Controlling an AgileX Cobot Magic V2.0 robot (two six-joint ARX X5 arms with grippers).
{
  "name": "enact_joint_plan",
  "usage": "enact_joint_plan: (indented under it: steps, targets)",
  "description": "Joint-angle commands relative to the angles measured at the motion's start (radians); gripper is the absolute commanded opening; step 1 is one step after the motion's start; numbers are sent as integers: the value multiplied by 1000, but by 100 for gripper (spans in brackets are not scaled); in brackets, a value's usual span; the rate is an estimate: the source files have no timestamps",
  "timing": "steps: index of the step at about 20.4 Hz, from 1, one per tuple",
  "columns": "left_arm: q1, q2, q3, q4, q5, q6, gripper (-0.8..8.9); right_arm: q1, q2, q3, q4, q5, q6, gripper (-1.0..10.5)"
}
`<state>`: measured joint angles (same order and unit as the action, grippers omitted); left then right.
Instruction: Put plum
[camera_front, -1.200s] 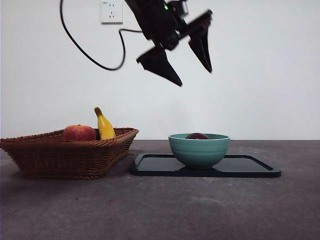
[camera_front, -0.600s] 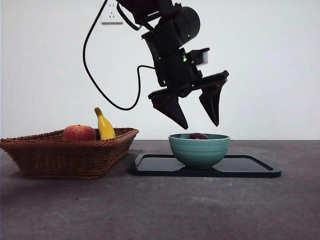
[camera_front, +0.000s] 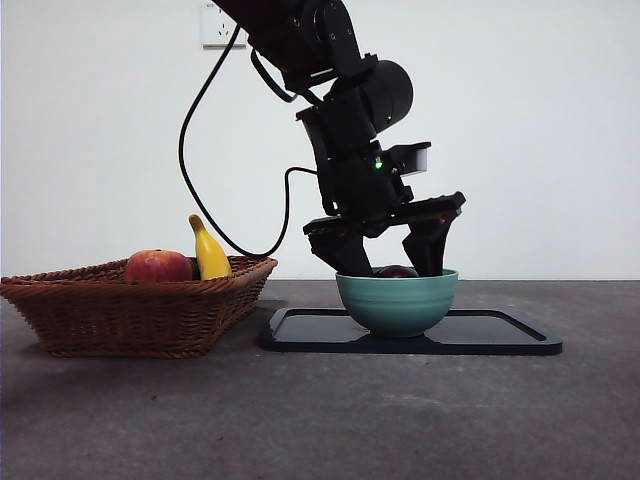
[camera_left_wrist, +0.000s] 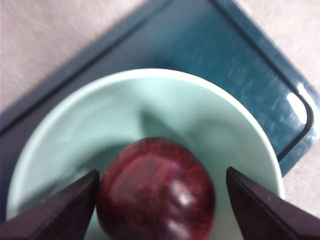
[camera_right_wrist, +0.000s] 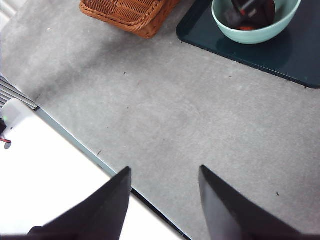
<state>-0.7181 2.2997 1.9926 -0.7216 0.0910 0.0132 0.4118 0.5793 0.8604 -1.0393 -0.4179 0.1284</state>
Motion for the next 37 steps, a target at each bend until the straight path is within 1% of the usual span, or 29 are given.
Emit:
enact_joint_plan:
  steps: [1,3,6,11,14,19,22,29,34,37]
  targets:
    - [-13,37,30,5,-9,13,404,6,5,17,5,-2,2,216]
    - [-14,38,30,6,-18,14,387,6,5,17,6,-1,2,216]
    - [-14,38,30,4,-19,23,269,6,5,17,6,-1,-2,216]
    - [-14,36,39,-5,-19,24,267,6,5,17,6,0,-4,215]
    - [-13,36,114,-56,-19,24,268,5,5,17,6,0,-4,216]
    - [-6,35,351,-182,-19,24,268,5,5,17,6,0,-5,216]
    - [9,35,520,-303,-19,23,268,5,5,17,6,0,-5,216]
    - [85,35,951,-594,-16,19,268,5,5,17,7,0,-6,216]
    - [119,35,1140,-726,-16,5,268,5,5,17,14,0,-7,216]
    - [133,34,1226,-744,-16,-10,268,5,5,17,14,0,-9,216]
